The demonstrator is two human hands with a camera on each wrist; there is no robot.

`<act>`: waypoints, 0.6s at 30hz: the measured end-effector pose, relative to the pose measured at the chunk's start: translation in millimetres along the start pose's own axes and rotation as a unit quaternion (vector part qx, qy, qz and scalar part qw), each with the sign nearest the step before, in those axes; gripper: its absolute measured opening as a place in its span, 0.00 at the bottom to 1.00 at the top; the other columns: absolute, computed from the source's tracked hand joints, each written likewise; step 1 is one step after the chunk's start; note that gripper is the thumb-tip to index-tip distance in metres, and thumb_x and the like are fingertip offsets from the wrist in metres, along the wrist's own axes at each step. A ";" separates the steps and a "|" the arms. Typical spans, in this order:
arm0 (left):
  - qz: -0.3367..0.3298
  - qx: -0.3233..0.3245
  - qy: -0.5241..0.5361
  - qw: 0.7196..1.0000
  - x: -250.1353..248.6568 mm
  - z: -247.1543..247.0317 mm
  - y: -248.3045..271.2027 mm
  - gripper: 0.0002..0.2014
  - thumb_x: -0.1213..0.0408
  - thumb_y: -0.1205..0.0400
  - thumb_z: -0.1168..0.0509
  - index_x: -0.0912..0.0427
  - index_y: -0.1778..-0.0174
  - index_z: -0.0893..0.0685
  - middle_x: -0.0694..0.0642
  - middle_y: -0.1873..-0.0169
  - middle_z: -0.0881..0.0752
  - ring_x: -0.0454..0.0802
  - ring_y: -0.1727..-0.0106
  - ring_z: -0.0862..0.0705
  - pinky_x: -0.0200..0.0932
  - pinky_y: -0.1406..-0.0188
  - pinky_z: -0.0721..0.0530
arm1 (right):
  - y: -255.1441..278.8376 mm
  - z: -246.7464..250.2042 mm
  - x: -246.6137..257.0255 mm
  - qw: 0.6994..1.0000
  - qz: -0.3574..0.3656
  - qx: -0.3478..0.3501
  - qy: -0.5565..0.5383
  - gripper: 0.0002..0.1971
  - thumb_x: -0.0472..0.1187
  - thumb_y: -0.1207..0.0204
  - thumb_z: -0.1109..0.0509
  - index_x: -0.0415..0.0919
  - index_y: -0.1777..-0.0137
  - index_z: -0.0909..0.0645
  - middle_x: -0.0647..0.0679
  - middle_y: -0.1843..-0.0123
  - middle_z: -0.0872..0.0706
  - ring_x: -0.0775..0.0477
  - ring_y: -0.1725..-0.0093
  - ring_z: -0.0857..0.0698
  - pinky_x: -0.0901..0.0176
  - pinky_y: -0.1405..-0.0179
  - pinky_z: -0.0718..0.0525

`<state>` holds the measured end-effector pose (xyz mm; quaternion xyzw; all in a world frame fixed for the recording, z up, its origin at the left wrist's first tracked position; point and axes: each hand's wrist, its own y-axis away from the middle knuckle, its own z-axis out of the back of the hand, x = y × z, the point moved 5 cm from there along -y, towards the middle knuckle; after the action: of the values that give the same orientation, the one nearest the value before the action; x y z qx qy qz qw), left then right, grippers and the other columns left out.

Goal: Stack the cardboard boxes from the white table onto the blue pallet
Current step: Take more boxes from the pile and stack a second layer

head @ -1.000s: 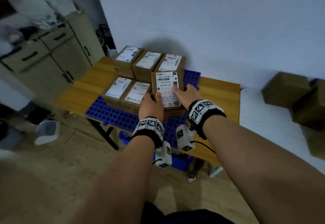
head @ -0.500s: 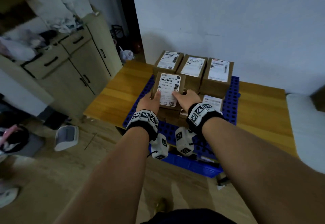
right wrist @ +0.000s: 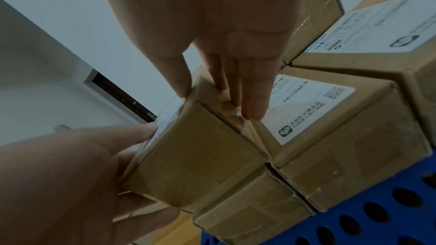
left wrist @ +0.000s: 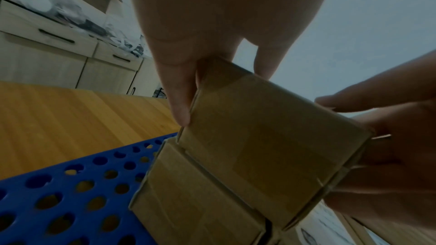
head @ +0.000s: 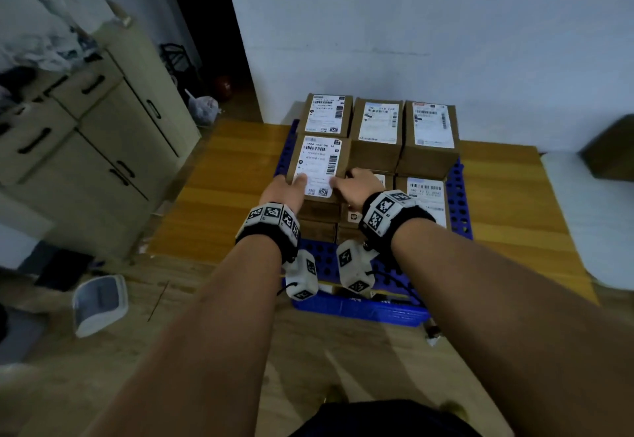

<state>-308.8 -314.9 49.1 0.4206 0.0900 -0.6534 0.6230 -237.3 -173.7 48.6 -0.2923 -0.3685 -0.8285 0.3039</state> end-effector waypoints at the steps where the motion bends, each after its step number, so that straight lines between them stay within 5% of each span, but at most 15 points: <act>1: 0.001 0.005 -0.002 1.000 1.1 0.3 -1.1 0.32 0.42 0.16 0.46 0.59 0.21 0.33 0.59 0.25 0.27 0.62 0.27 0.26 0.54 0.31 0.27 | -2.3 -1.1 -0.7 1.000 -0.004 0.002 0.000 0.30 0.56 0.25 0.34 0.39 0.28 0.24 0.44 0.42 0.16 0.42 0.45 0.16 0.49 0.43 0.15; 5: -0.003 0.022 -0.001 1.000 6.4 1.3 -3.4 0.32 0.42 0.15 0.47 0.60 0.21 0.33 0.60 0.25 0.26 0.62 0.27 0.26 0.52 0.32 0.28 | -9.2 -7.2 -8.0 1.000 -0.010 0.000 -0.005 0.31 0.59 0.25 0.35 0.41 0.28 0.24 0.48 0.48 0.20 0.44 0.51 0.20 0.53 0.51 0.19; 9: 0.024 0.046 0.024 0.998 15.9 -1.6 -6.3 0.40 0.32 0.21 0.47 0.59 0.21 0.31 0.61 0.25 0.26 0.63 0.28 0.25 0.56 0.29 0.28 | -9.3 -12.7 -12.3 1.000 -0.020 0.005 -0.022 0.27 0.61 0.19 0.39 0.42 0.29 0.23 0.43 0.36 0.15 0.39 0.39 0.16 0.48 0.38 0.17; 14: 0.060 0.051 0.056 0.995 25.9 -7.3 -10.4 0.50 0.21 0.32 0.48 0.58 0.26 0.25 0.61 0.30 0.21 0.63 0.33 0.21 0.60 0.30 0.26 | -11.2 -18.6 -10.2 1.000 -0.027 0.008 0.000 0.31 0.64 0.19 0.45 0.37 0.33 0.24 0.40 0.38 0.17 0.36 0.35 0.18 0.52 0.44 0.21; 18: 0.066 0.051 0.055 0.995 28.7 -6.2 -14.3 0.49 0.21 0.32 0.48 0.58 0.28 0.23 0.61 0.32 0.20 0.62 0.35 0.20 0.60 0.30 0.26 | -13.1 -21.4 -9.2 0.999 -0.032 0.004 0.000 0.32 0.61 0.17 0.45 0.36 0.25 0.28 0.39 0.29 0.20 0.36 0.33 0.19 0.48 0.34 0.20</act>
<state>-315.0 -329.1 20.3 0.4921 0.0624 -0.5903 0.6368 -246.4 -180.8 24.5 -0.2791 -0.3808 -0.8363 0.2787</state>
